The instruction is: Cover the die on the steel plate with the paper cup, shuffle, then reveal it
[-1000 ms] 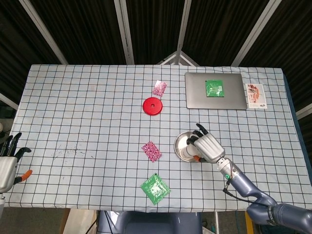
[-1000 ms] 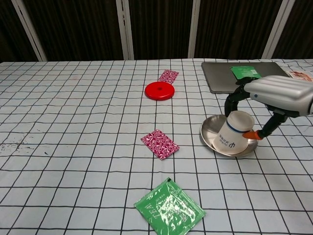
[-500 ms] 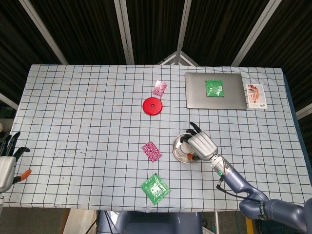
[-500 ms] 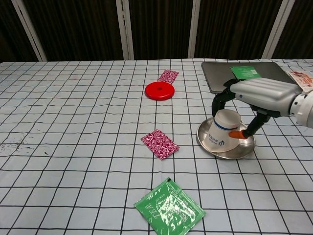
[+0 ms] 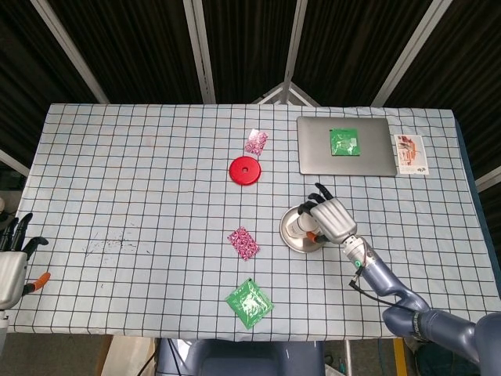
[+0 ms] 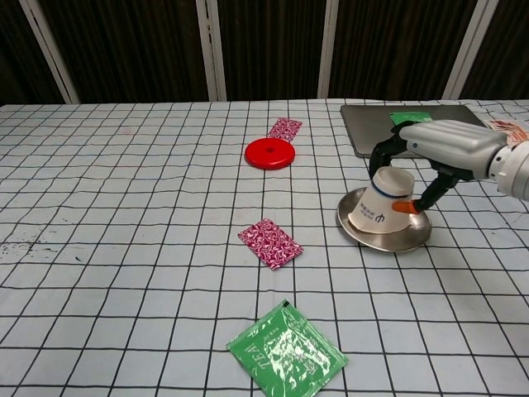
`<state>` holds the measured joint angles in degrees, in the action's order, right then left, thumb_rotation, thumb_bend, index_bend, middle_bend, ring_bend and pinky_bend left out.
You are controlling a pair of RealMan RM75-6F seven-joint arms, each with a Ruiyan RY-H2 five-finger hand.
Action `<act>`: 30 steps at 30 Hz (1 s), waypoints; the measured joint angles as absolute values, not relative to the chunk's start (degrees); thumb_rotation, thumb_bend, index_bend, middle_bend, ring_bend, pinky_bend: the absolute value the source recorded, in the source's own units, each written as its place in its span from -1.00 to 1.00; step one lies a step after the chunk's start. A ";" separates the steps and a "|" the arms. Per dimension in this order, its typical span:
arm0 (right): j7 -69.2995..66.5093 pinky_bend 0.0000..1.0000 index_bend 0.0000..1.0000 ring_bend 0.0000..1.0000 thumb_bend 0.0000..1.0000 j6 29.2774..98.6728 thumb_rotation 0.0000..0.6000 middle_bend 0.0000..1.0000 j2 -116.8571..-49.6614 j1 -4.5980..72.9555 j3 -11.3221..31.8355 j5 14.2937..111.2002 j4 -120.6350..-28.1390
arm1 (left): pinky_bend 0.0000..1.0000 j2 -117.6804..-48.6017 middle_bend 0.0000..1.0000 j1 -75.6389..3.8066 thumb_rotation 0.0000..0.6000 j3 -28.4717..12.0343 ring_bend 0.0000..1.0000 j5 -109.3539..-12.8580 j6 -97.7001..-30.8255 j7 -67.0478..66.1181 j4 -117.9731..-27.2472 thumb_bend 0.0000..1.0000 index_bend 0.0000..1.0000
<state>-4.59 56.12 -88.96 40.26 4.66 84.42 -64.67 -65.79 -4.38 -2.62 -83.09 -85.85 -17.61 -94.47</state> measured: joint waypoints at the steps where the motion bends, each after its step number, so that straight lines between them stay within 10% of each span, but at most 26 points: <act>1: -4.96 -1.00 0.15 -0.54 -0.15 56.29 1.00 0.01 -88.97 40.21 4.60 84.60 -64.13 | -0.74 -65.86 -1.00 -4.41 1.00 -2.61 -1.00 -83.07 -85.81 -17.77 -94.47 -0.53 -0.28; 30: -7.62 -1.00 0.18 -0.54 -0.15 57.85 1.00 0.02 -85.22 37.67 0.22 88.63 -68.66 | -0.74 -65.84 -1.00 -4.66 1.00 -2.09 -1.00 -83.87 -85.38 -17.69 -94.79 -0.53 -0.28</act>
<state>-7.62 57.85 -85.22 37.67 0.22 88.63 -68.66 -65.84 -4.66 -2.09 -83.87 -85.38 -17.69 -94.79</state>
